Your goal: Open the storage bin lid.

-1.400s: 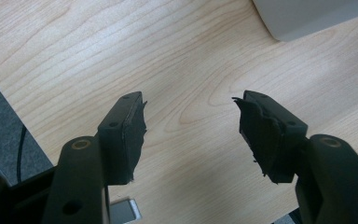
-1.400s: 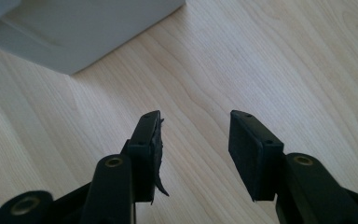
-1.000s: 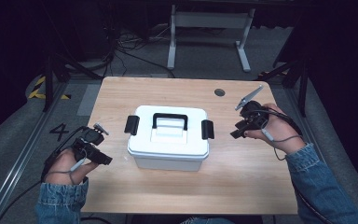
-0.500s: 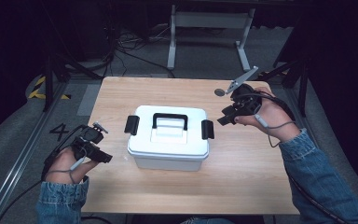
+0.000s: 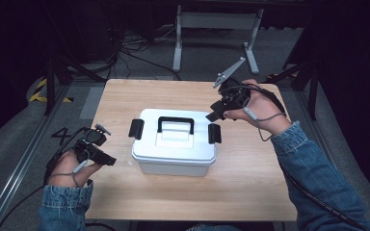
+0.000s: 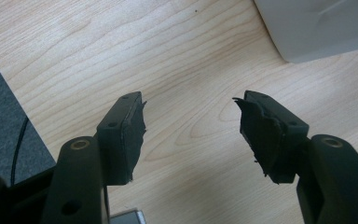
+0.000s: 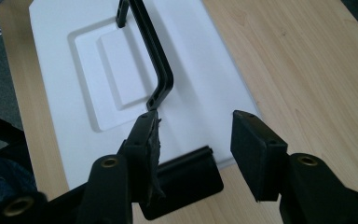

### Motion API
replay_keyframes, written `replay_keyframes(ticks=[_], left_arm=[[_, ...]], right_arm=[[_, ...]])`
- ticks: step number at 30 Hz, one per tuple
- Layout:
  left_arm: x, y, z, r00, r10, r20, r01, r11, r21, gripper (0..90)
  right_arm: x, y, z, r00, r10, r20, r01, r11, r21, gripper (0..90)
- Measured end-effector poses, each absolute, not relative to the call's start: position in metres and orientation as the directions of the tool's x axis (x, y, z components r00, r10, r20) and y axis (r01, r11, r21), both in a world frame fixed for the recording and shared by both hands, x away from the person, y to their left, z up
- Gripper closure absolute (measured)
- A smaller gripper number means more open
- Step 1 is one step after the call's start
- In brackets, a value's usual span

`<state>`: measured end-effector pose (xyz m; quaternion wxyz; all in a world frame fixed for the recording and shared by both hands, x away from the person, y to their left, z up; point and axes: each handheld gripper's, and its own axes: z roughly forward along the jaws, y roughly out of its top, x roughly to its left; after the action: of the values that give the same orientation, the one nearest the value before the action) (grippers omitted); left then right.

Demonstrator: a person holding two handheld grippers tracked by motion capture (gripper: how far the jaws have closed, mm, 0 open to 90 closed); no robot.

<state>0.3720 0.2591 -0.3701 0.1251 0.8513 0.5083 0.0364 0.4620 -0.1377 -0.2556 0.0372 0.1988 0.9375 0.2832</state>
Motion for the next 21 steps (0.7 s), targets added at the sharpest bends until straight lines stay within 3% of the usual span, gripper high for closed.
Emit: replay_keyframes(ticks=[14, 21], left_arm=[[0.375, 0.257, -0.373, 0.491, 0.869, -0.061, 0.850, -0.463, 0.251, 40.1], [0.375, 0.255, -0.375, 0.499, 0.864, -0.061, 0.846, -0.471, 0.250, 39.6]], right_arm=[[0.476, -0.097, -0.275, -0.944, 0.327, 0.054, 0.308, 0.805, 0.507, 52.8], [0.479, -0.078, -0.285, -0.954, 0.291, 0.073, 0.288, 0.820, 0.495, 57.5]])
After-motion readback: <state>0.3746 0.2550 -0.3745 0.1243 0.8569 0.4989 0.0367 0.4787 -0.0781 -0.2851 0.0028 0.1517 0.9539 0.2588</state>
